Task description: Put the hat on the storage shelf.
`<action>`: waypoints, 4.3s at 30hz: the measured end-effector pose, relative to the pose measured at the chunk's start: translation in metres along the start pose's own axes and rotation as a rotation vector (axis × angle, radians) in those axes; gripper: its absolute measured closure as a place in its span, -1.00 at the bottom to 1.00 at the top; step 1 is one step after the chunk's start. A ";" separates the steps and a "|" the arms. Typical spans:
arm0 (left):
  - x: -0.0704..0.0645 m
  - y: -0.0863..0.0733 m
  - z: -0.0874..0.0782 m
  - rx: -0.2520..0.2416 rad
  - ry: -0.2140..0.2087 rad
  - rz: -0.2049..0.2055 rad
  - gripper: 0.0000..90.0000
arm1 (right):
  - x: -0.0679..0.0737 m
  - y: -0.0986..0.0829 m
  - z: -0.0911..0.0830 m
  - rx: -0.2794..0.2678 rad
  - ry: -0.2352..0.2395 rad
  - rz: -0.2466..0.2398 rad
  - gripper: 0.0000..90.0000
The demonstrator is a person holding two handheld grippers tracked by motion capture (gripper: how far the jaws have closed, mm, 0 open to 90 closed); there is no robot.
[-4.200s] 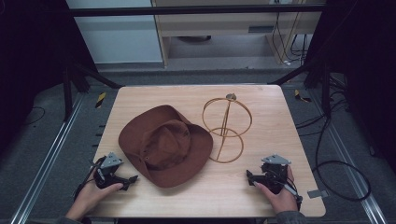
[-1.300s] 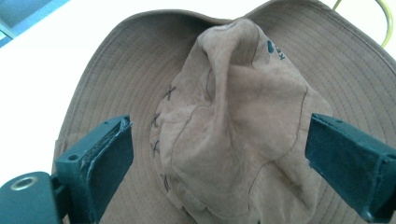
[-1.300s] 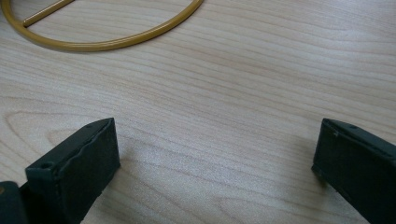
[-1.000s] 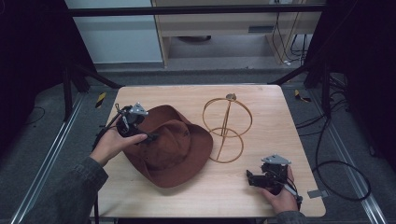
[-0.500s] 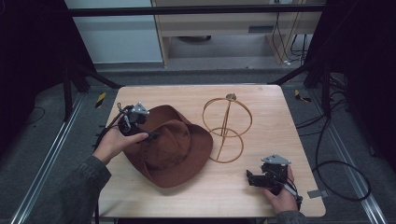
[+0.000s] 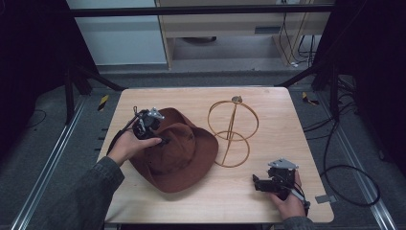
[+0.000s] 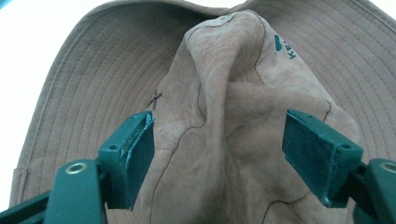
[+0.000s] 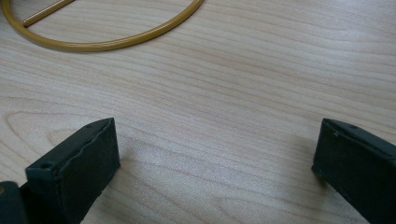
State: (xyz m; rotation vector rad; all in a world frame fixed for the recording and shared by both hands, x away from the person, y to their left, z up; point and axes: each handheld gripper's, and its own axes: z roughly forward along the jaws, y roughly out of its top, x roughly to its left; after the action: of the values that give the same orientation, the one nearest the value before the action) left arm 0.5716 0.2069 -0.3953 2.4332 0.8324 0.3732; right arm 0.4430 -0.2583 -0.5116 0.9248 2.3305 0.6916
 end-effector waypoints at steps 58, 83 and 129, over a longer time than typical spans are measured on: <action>0.001 -0.011 -0.137 -0.138 0.049 0.070 0.97 | 0.000 0.000 0.000 0.000 0.000 0.001 -0.99; -0.003 0.003 -0.173 -0.209 0.082 0.080 0.97 | 0.000 -0.001 -0.001 -0.005 0.002 0.000 -0.98; -0.050 0.089 -0.216 -0.330 0.055 0.205 0.97 | 0.000 -0.001 -0.001 -0.003 0.001 0.001 -0.99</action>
State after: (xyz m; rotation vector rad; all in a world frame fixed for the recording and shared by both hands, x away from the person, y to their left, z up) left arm 0.4864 0.2024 -0.1727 2.2092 0.4968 0.6056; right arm 0.4417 -0.2589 -0.5120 0.9247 2.3293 0.6965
